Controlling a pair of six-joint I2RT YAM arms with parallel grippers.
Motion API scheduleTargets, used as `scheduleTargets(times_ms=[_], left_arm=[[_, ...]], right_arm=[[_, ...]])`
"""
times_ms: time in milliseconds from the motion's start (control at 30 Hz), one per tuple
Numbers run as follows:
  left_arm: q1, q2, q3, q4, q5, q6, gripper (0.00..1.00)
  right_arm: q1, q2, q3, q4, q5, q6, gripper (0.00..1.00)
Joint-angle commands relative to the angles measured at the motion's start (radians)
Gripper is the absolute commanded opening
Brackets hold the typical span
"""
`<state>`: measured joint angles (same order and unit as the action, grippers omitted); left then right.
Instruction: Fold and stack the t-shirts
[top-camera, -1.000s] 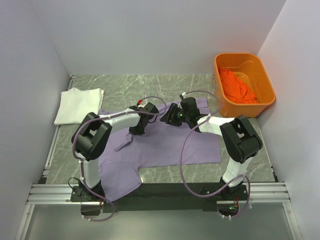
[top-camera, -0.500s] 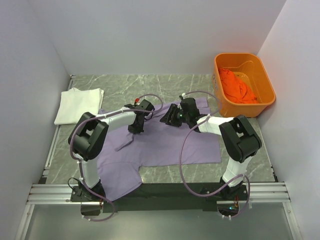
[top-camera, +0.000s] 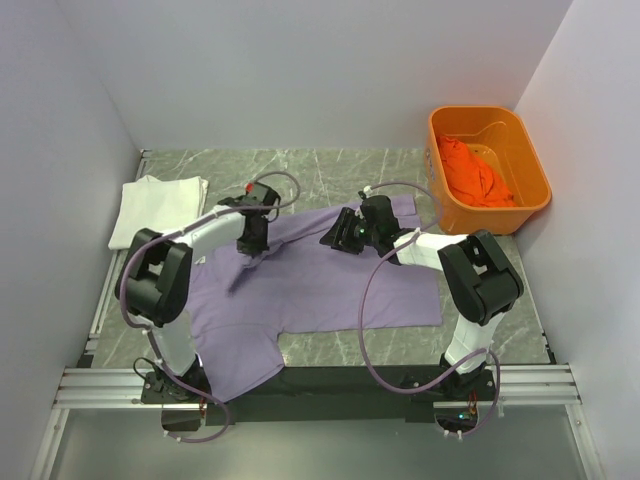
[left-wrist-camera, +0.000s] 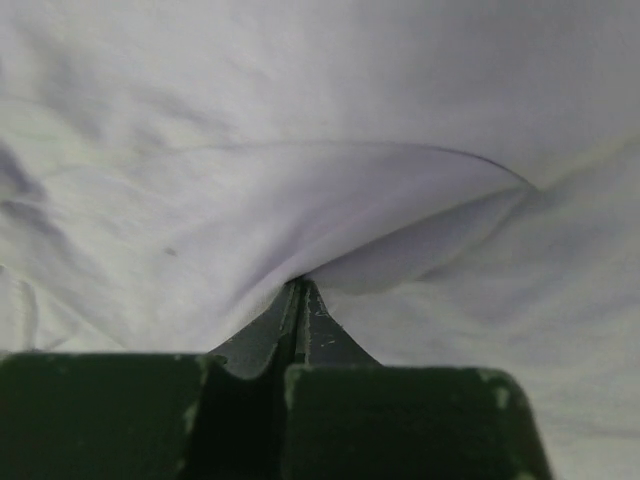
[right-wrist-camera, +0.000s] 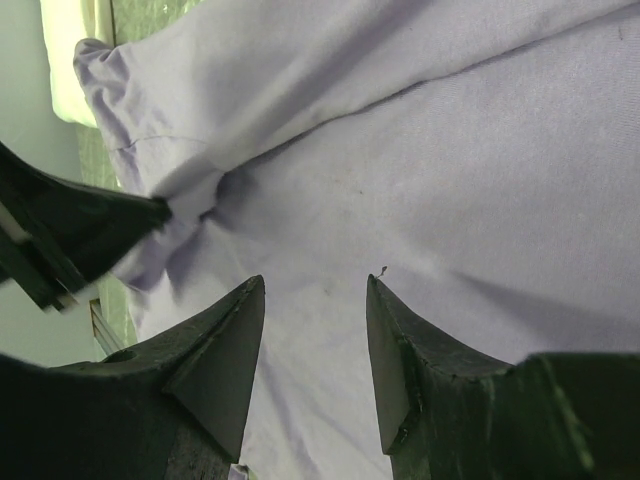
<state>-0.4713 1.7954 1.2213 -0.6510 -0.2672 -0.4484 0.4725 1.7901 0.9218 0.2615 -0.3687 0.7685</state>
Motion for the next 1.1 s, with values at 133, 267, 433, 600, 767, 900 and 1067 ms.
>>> scheduleTargets(times_ms=[133, 267, 433, 600, 767, 900, 1067], left_arm=[[0.121, -0.01, 0.059, 0.014, 0.18, 0.109, 0.01], [0.145, 0.057, 0.13, 0.007, 0.172, 0.142, 0.01], [0.174, 0.162, 0.242, -0.013, 0.109, 0.174, 0.02], [0.191, 0.177, 0.27, -0.024, 0.072, 0.148, 0.12], [0.189, 0.046, 0.19, -0.004, 0.037, 0.041, 0.51], [0.189, -0.106, 0.072, 0.013, 0.042, -0.177, 0.69], [0.189, -0.284, -0.152, 0.129, 0.123, -0.397, 0.68]], right_arm=[[-0.008, 0.017, 0.018, 0.03, -0.016, -0.003, 0.52], [-0.005, 0.026, 0.026, 0.035, -0.036, -0.005, 0.52], [0.0, 0.025, 0.034, 0.031, -0.042, -0.014, 0.52], [0.002, 0.02, 0.038, 0.019, -0.044, -0.029, 0.52], [0.002, 0.009, 0.045, 0.007, -0.041, -0.046, 0.52], [0.0, 0.002, 0.045, 0.004, -0.041, -0.054, 0.52], [0.0, 0.002, 0.045, 0.007, -0.047, -0.046, 0.52]])
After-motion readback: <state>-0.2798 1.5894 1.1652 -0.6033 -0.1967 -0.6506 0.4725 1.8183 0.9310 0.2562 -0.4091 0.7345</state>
